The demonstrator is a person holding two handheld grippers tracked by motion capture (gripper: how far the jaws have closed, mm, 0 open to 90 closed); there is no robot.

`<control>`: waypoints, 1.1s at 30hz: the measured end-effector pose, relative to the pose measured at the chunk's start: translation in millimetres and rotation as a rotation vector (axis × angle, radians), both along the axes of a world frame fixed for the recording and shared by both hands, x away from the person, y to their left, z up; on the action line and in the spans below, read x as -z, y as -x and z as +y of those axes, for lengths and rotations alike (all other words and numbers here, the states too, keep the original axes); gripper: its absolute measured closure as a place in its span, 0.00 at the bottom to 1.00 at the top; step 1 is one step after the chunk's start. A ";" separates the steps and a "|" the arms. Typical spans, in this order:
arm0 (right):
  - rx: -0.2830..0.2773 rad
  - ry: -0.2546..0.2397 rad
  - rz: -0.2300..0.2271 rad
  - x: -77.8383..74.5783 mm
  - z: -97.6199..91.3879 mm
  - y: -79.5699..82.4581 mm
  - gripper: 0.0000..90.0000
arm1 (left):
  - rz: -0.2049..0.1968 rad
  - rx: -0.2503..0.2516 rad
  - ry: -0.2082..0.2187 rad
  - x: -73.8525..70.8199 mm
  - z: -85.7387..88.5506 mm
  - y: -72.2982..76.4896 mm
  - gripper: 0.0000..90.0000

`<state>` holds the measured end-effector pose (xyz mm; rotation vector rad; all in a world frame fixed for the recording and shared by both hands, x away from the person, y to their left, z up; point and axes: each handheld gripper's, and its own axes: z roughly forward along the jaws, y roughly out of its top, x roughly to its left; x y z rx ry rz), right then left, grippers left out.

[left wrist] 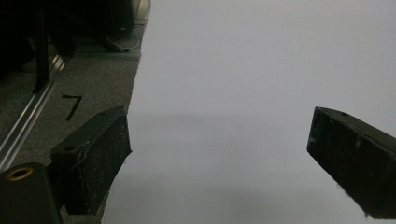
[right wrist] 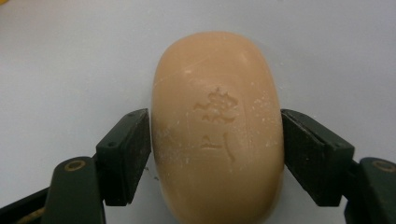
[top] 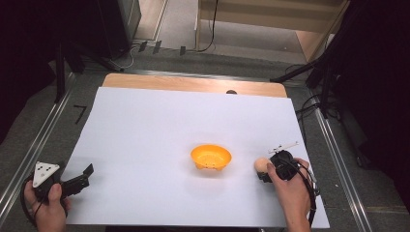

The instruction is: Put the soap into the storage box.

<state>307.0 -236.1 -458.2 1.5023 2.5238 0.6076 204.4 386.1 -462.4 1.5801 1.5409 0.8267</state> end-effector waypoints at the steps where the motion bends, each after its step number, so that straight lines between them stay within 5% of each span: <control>1: 0.000 0.005 -0.005 0.1 0.4 0.0 0.33 | 0.000 0.000 0.000 0.0 0.0 0.0 0.07; 12: -0.041 0.032 -0.009 -0.5 1.3 -0.6 0.36 | 0.001 -0.001 0.001 0.0 0.0 -0.1 0.07; 17: -0.102 -0.028 -0.021 -3.2 -3.5 0.1 0.36 | 0.005 -0.003 0.000 0.0 -0.3 -0.3 0.07; 29: -0.196 0.003 -0.078 -28.1 2.0 -2.2 0.36 | 0.004 -0.001 -0.001 0.0 -0.3 -0.2 0.07; 33: -0.268 0.018 -0.094 -40.8 9.5 -6.9 0.36 | 0.004 -0.001 -0.003 0.0 -0.3 -0.2 0.07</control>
